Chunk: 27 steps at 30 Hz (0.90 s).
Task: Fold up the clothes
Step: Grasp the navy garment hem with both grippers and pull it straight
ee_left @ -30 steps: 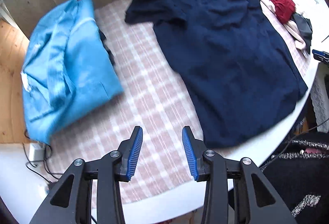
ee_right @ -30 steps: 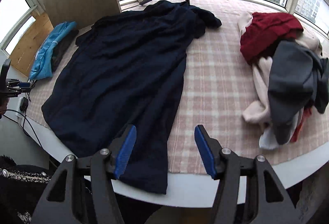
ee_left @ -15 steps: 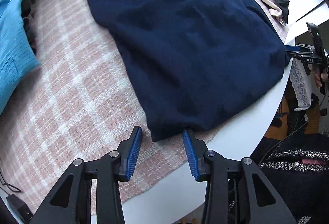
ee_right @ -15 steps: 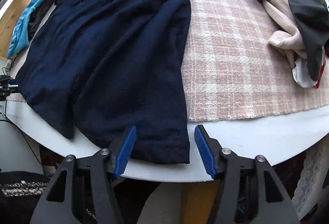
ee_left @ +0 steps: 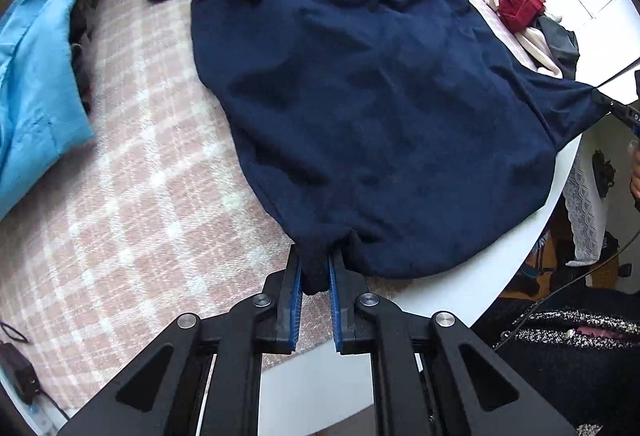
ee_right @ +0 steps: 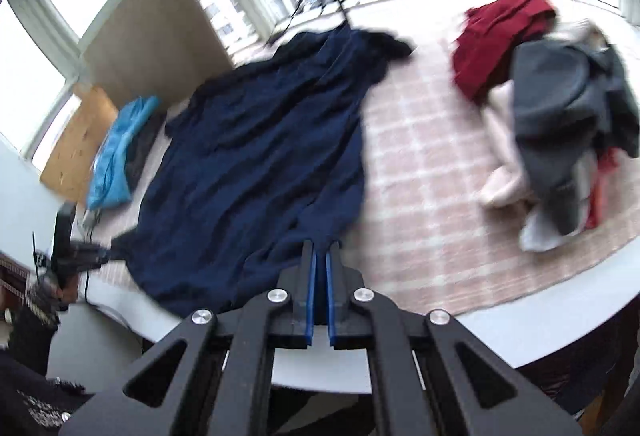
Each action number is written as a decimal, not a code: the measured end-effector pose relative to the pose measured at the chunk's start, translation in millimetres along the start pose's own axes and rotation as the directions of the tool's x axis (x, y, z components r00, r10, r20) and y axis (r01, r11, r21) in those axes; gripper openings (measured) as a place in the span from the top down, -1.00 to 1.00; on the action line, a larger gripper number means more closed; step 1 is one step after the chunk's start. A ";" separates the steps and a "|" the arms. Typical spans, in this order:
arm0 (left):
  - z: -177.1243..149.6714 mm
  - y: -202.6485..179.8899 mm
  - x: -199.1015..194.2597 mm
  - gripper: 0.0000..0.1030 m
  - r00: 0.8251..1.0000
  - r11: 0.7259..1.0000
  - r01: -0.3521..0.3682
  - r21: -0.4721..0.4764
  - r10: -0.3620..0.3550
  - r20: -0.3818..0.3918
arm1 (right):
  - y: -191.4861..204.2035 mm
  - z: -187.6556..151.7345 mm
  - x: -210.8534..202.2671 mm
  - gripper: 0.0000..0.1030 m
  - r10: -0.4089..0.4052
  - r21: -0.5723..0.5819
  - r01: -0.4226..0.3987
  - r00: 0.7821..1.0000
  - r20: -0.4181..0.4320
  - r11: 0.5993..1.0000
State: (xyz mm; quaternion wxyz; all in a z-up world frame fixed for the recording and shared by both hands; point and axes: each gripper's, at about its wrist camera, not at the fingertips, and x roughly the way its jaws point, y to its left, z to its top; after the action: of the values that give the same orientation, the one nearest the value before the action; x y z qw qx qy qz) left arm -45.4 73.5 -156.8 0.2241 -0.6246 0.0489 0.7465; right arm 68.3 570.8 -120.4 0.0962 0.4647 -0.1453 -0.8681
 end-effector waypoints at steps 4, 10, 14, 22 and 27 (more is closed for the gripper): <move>7.5 -0.8 -17.7 0.26 0.999 0.999 -0.035 -0.017 0.036 0.038 | -53.8 22.2 -5.1 0.92 -0.122 0.106 0.122 0.993 -0.002 0.987; -28.5 -5.3 5.7 0.12 1.000 1.000 -0.015 -0.007 0.015 -0.002 | -55.3 25.6 20.0 0.92 -0.136 0.029 0.137 0.989 -0.050 0.990; -31.5 -8.4 30.7 0.12 0.999 0.999 0.019 -0.049 -0.020 -0.035 | -46.4 29.9 28.8 0.92 -0.140 -0.033 0.138 0.987 -0.072 0.990; -20.2 -18.2 15.7 0.94 1.000 0.999 0.022 -0.049 -0.021 0.022 | -45.7 38.8 27.7 0.92 -0.094 -0.002 0.094 0.992 -0.083 0.996; -50.1 8.4 -85.6 0.94 0.991 0.993 -0.034 -0.112 0.048 0.125 | -5.6 24.3 0.0 0.92 0.025 -0.053 -0.028 0.998 -0.064 0.998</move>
State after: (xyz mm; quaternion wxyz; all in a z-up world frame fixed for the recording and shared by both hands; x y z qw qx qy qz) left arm 7.1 24.9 -87.6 0.1768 -0.5859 0.0059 0.7909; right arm 47.9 580.1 -109.6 0.1246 0.4872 -0.1249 -0.8553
